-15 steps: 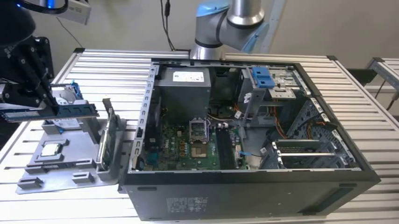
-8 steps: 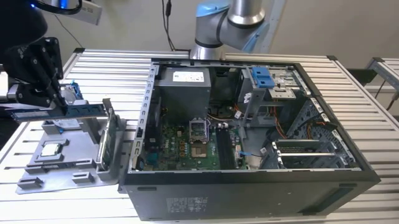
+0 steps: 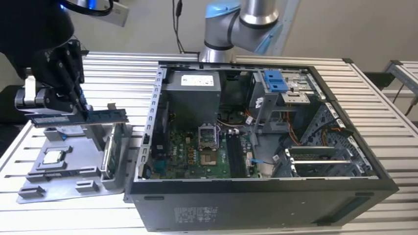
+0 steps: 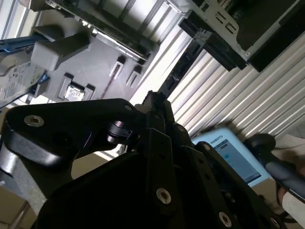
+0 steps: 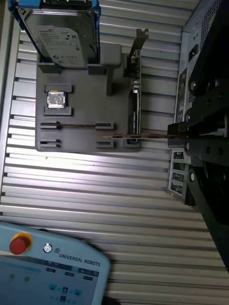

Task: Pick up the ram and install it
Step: 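Pick up the ram and move it above insertion slot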

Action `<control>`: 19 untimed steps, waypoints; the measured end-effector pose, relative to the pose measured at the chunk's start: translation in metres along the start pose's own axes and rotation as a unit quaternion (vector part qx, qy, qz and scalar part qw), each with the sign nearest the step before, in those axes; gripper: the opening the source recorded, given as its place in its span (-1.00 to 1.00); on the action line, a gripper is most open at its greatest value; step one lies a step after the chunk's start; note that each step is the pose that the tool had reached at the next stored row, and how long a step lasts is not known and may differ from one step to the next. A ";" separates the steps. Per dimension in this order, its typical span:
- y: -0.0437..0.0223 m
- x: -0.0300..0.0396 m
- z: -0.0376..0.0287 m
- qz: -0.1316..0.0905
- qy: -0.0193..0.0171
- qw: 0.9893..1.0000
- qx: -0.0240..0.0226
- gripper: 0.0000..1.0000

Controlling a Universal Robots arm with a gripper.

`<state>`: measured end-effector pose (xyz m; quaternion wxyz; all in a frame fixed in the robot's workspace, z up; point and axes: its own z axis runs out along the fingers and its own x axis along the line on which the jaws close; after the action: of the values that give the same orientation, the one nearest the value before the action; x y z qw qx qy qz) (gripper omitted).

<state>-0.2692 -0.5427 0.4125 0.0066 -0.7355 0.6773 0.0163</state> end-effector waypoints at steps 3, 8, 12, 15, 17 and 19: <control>-0.0060 0.0005 -0.0001 0.001 0.000 1.000 0.000 -0.71; -0.0148 0.0012 -0.0002 0.002 0.000 1.000 0.000 -0.71; -0.0205 0.0017 -0.0003 0.002 0.000 1.000 0.000 -0.71; -0.0244 0.0020 -0.0004 0.002 0.000 1.000 0.000 -0.71; -0.0267 0.0022 -0.0005 0.002 0.000 1.000 0.000 -0.71; -0.0291 0.0024 -0.0005 0.002 0.000 1.000 0.000 -0.71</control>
<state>-0.2400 -0.5427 0.4125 0.0065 -0.7340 0.6789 0.0163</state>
